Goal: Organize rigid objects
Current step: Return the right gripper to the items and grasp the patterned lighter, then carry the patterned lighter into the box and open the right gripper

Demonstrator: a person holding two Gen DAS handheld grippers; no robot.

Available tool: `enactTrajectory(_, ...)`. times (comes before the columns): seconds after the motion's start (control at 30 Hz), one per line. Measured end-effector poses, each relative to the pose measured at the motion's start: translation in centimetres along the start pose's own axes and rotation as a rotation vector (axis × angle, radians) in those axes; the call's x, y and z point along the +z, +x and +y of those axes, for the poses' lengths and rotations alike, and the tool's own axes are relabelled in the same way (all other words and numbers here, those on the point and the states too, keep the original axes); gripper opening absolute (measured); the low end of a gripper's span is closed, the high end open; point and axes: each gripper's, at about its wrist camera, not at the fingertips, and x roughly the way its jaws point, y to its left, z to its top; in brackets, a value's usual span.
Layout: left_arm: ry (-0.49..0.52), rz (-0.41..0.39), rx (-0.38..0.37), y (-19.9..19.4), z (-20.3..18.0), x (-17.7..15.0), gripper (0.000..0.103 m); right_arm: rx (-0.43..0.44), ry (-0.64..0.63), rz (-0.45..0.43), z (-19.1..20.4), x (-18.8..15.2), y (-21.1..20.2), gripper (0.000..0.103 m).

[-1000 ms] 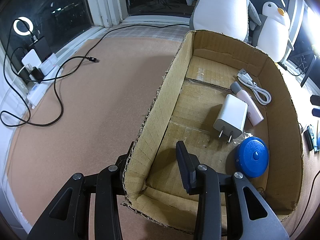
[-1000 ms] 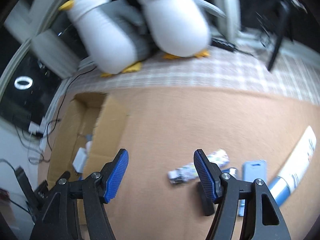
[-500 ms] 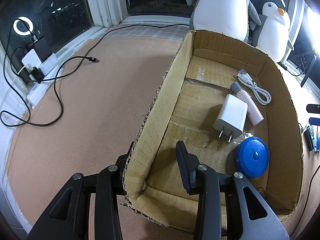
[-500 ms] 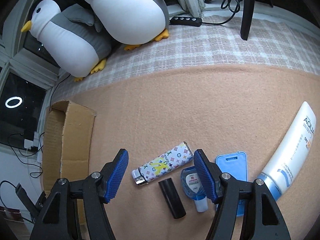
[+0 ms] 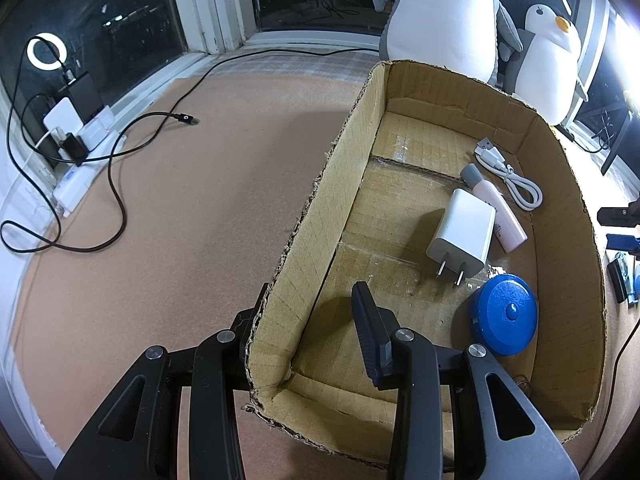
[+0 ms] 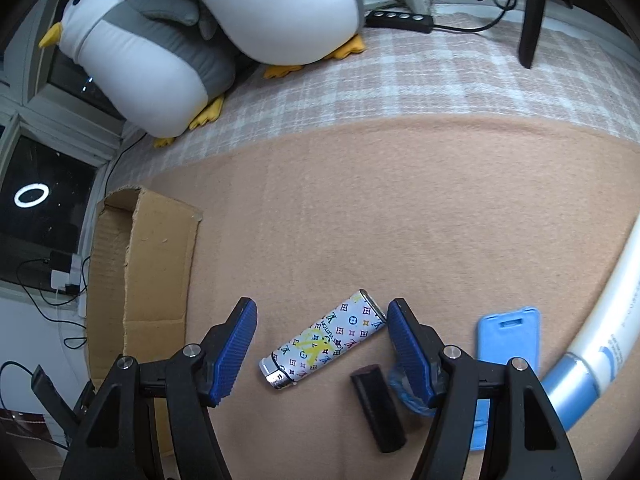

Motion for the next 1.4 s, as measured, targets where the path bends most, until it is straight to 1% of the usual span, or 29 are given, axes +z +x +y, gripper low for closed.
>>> enactTrajectory(0.2, 0.000, 0.000, -0.001, 0.0, 0.0, 0.0, 0.037, 0.037, -0.052, 0.006, 2.3, -0.4, 1.0, 0.064)
enactTrajectory(0.3, -0.001, -0.001, -0.001, 0.0, 0.0, 0.0, 0.037, -0.021, -0.077, -0.020, 3.2, -1.1, 1.0, 0.064)
enactTrajectory(0.47, -0.001, -0.002, 0.000, 0.0, 0.0, 0.0, 0.037, -0.116, -0.093, -0.028, 4.0, -2.9, 1.0, 0.064)
enactTrajectory(0.57, -0.001, -0.002, 0.000, 0.0, 0.0, 0.0, 0.037, -0.145, -0.123, -0.023, 5.0, -3.5, 1.4, 0.054)
enactTrajectory(0.63, -0.002, -0.002, -0.001, 0.0, 0.0, 0.0, 0.037, -0.177, -0.143, -0.023, 5.6, -3.5, 1.6, 0.049)
enactTrajectory(0.73, -0.003, -0.003, -0.001, 0.0, -0.1, 0.0, 0.037, -0.226, -0.180, -0.023, 6.4, -3.5, 2.0, 0.046)
enactTrajectory(0.83, -0.003, -0.002, -0.001, 0.0, -0.1, 0.0, 0.037, -0.284, -0.234, -0.023, 7.1, -3.6, 2.5, 0.039)
enactTrajectory(0.87, -0.003, -0.003, -0.001, 0.0, -0.2, 0.1, 0.037, -0.304, -0.257, -0.023, 7.3, -3.7, 2.7, 0.035)
enactTrajectory(0.93, -0.003, -0.003, -0.001, 0.0, -0.2, 0.1, 0.037, -0.325, -0.288, -0.022, 7.4, -3.9, 2.7, 0.031)
enactTrajectory(1.07, -0.003, -0.003, -0.001, 0.0, -0.2, 0.1, 0.037, -0.318, -0.300, -0.019, 6.8, -4.0, 2.3, 0.021)
enactTrajectory(1.27, -0.003, -0.002, -0.001, 0.0, -0.1, 0.0, 0.037, -0.261, -0.273, -0.031, 5.6, -4.5, 1.4, 0.021)
enactTrajectory(1.4, -0.003, -0.002, -0.001, 0.0, -0.1, 0.0, 0.037, -0.205, -0.222, -0.046, 4.9, -5.1, 0.6, 0.021)
